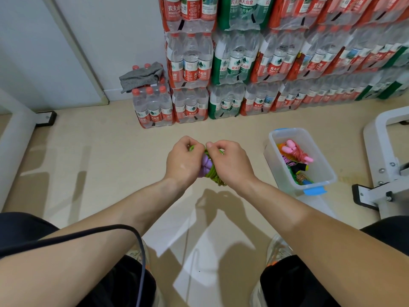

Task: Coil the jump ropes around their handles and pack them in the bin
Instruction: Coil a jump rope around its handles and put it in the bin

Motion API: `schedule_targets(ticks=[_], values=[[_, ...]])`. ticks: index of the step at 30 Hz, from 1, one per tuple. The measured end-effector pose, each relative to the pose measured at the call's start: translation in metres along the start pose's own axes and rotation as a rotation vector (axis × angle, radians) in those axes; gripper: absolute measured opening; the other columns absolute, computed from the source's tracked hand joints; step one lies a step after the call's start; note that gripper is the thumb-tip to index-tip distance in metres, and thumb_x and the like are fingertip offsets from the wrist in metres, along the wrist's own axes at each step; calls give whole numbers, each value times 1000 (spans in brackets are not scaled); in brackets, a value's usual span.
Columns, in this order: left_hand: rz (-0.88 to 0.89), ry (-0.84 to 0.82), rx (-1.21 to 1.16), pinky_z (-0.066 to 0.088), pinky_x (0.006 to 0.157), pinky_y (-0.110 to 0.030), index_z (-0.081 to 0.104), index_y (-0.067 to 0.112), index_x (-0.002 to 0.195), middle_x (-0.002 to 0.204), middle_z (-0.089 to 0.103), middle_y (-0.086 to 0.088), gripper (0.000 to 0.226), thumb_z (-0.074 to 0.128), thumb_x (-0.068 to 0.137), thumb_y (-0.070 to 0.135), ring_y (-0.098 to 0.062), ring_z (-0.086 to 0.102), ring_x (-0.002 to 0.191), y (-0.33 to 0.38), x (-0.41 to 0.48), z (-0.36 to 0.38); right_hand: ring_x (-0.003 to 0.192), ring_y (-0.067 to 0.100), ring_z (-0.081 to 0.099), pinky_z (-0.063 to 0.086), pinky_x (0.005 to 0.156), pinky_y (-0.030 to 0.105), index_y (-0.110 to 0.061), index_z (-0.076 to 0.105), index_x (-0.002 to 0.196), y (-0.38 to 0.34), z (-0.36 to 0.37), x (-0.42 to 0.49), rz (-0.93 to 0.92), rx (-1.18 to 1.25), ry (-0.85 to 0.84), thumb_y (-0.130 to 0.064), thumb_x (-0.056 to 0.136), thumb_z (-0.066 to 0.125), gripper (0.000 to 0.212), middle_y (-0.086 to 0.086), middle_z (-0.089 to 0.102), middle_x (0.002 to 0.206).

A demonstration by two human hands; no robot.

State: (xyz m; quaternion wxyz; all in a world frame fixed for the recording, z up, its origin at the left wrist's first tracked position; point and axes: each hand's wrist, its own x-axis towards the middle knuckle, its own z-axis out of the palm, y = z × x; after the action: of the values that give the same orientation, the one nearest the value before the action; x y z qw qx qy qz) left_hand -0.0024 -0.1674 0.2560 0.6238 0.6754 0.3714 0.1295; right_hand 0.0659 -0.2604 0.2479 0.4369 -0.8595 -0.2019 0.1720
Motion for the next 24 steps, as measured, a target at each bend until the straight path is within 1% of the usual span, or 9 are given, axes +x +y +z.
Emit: schedule_targets(ticks=[2, 3, 6, 9, 13, 15, 18, 21, 24], values=[[17, 22, 79, 61, 59, -42, 55, 9, 88, 57, 67, -4, 6, 49, 88, 10, -35, 69, 61, -3, 2, 1, 77, 16, 67, 52, 67, 30, -23, 71, 86, 2, 1, 0, 12, -7, -28, -34, 99, 52, 26, -7, 72, 87], [16, 25, 92, 62, 60, -44, 55, 9, 89, 57, 67, -3, 6, 49, 88, 10, -36, 70, 63, -5, 1, 2, 77, 15, 68, 53, 66, 30, -23, 72, 86, 3, 1, 0, 23, 6, -29, -31, 97, 54, 23, -8, 73, 87], [-29, -33, 1, 62, 65, -43, 56, 7, 90, 70, 69, -17, 9, 47, 90, 8, -36, 69, 64, -3, -2, 2, 80, 13, 68, 55, 69, 30, -24, 73, 85, 9, 1, 4, 50, 70, 2, -30, 92, 61, 15, -8, 73, 88], [-101, -157, -158, 59, 72, -37, 66, 0, 88, 78, 71, -20, 25, 42, 92, 8, -32, 66, 67, 5, 0, -4, 77, 14, 67, 54, 63, 28, -25, 73, 85, 13, -3, 10, 89, 185, 25, -31, 89, 66, 11, -5, 73, 86], [-171, -327, -331, 55, 96, -42, 70, -4, 110, 109, 72, -24, 33, 45, 94, 8, -37, 70, 101, 1, 8, -18, 67, 12, 64, 47, 58, 24, -18, 75, 87, 12, -13, 16, 174, 386, -13, -28, 87, 75, 10, -2, 73, 81], [-142, -379, -313, 53, 98, -39, 68, -7, 115, 113, 70, -27, 31, 47, 95, 6, -31, 70, 100, -2, 8, -18, 68, 10, 65, 48, 60, 22, -17, 74, 86, 12, -16, 19, 190, 430, -18, -27, 86, 76, 10, -3, 73, 81], [-139, -355, -317, 48, 98, -39, 66, -6, 113, 113, 69, -28, 26, 48, 102, 9, -28, 65, 97, -7, 8, -14, 70, 12, 65, 51, 66, 24, -18, 72, 82, 14, -16, 21, 188, 448, -30, -29, 89, 75, 14, -2, 73, 83], [-132, -400, -295, 51, 95, -38, 65, 9, 100, 106, 72, -14, 17, 50, 104, 16, -24, 67, 98, -9, 10, -16, 65, 10, 63, 50, 66, 22, -18, 71, 78, 15, -16, 20, 184, 441, -36, -31, 92, 72, 19, -2, 72, 79], [-118, -484, -251, 55, 92, -34, 61, 12, 96, 102, 72, -7, 13, 53, 103, 19, -17, 69, 95, -6, 12, -18, 63, 12, 56, 45, 67, 26, -17, 65, 71, 16, -16, 18, 176, 412, -45, -32, 97, 66, 30, -4, 63, 66]])
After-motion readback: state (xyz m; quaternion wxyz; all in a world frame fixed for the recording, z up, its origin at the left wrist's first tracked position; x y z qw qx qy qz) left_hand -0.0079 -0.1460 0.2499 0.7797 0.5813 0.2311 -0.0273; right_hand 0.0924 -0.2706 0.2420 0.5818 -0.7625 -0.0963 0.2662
